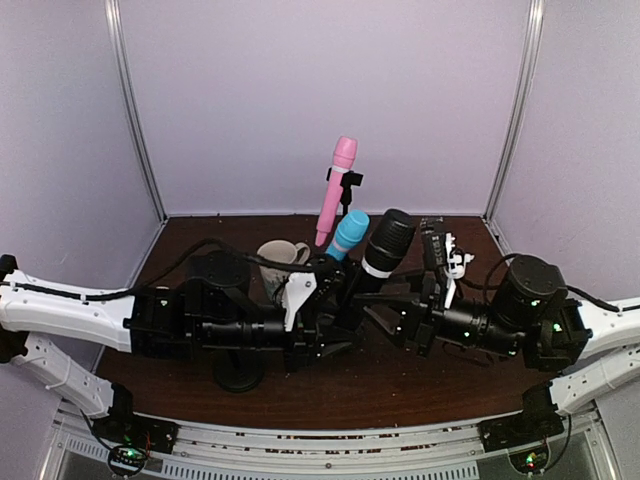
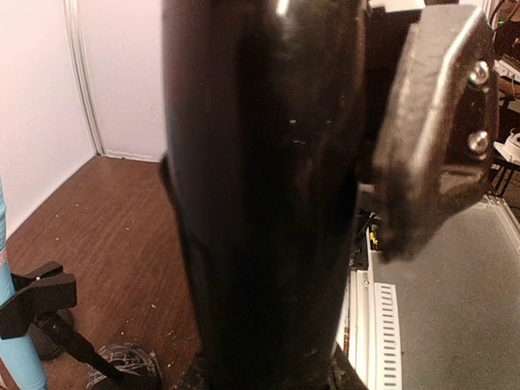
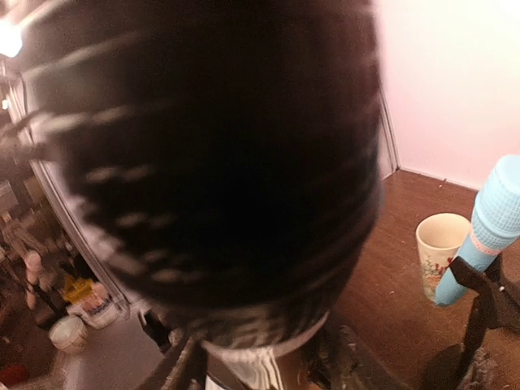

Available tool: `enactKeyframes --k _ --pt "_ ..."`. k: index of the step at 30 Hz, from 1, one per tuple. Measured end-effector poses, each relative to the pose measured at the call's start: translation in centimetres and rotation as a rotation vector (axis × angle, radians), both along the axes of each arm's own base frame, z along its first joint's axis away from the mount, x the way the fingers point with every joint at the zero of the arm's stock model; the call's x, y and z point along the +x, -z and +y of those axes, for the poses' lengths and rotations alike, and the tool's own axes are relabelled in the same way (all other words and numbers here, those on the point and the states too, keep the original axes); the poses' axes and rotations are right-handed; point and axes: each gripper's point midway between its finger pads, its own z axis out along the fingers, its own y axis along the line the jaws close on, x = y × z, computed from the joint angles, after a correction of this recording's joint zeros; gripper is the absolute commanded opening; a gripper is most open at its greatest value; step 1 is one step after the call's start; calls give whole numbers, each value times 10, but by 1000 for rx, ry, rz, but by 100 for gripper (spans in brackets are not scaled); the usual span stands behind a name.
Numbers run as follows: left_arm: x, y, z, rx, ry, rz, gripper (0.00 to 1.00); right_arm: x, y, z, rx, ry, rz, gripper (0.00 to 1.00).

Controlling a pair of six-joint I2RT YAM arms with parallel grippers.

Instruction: Attach the microphones to the stand

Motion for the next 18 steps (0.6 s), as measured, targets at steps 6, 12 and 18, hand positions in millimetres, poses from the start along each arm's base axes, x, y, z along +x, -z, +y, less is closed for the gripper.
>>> enactKeyframes --k 6,12,18 --pt "3 22 32 85 -50 -21 6 -5 25 -14 -134 -9 27 76" --pt "4 64 68 224 -98 -20 3 -9 40 -33 -269 -17 30 86" --pt "0 101 84 382 -90 -14 2 -11 21 -38 -385 -31 -25 87"
